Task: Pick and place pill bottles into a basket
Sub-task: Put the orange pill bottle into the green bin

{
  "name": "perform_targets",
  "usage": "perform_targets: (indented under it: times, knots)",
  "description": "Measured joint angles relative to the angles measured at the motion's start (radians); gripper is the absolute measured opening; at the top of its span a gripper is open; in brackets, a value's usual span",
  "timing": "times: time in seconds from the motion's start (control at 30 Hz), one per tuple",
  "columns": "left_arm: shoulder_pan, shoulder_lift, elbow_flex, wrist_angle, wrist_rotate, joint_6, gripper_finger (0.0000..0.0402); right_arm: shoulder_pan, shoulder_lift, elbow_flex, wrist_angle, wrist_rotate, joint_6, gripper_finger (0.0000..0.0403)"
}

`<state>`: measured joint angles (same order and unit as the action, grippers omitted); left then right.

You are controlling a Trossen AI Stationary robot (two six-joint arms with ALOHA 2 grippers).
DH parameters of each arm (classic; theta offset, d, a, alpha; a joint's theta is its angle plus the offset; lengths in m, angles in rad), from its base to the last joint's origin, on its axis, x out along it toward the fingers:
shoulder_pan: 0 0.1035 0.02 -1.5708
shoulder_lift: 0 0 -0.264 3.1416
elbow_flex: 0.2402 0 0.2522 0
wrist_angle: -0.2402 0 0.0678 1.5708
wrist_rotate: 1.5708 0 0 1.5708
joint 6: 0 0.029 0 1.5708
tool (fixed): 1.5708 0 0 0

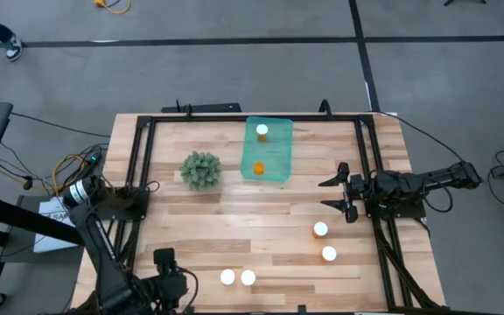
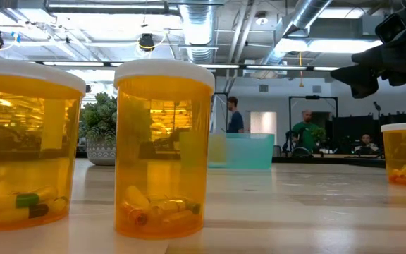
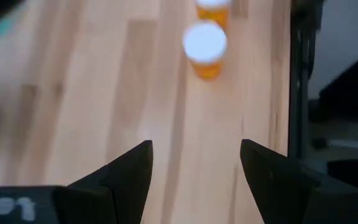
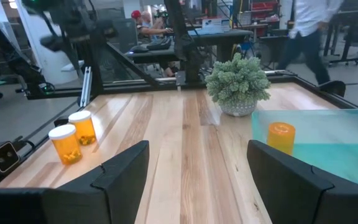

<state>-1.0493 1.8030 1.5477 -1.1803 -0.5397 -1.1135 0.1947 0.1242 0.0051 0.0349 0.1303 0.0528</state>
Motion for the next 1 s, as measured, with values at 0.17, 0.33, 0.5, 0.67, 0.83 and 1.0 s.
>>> perform_targets:
  times: [0.17,0.33,0.5,0.67,0.83,1.0]
  knots:
    - [-0.001,0.000,-0.151,0.188,0.054,0.013,0.0235,0.000,0.000,0.000,0.000,0.000,0.000,0.0266]
    - [0.016,0.000,-0.271,0.374,0.056,0.047,0.0250,0.000,0.000,0.000,0.000,0.000,0.000,0.0266]
    - [0.042,0.000,-0.383,0.596,0.020,0.084,0.0278,0.000,0.000,0.000,0.000,0.000,0.000,0.0266]
    - [0.080,0.000,-0.494,0.817,-0.047,0.146,0.0299,0.000,0.000,0.000,0.000,0.000,0.000,0.0266]
    - [0.130,0.000,-0.591,0.973,-0.100,0.197,0.0302,0.000,0.000,0.000,0.000,0.000,0.000,0.0266]
    - [0.173,0.000,-0.668,1.172,-0.091,0.268,0.0302,0.000,0.000,0.000,0.000,0.000,0.000,0.0266]
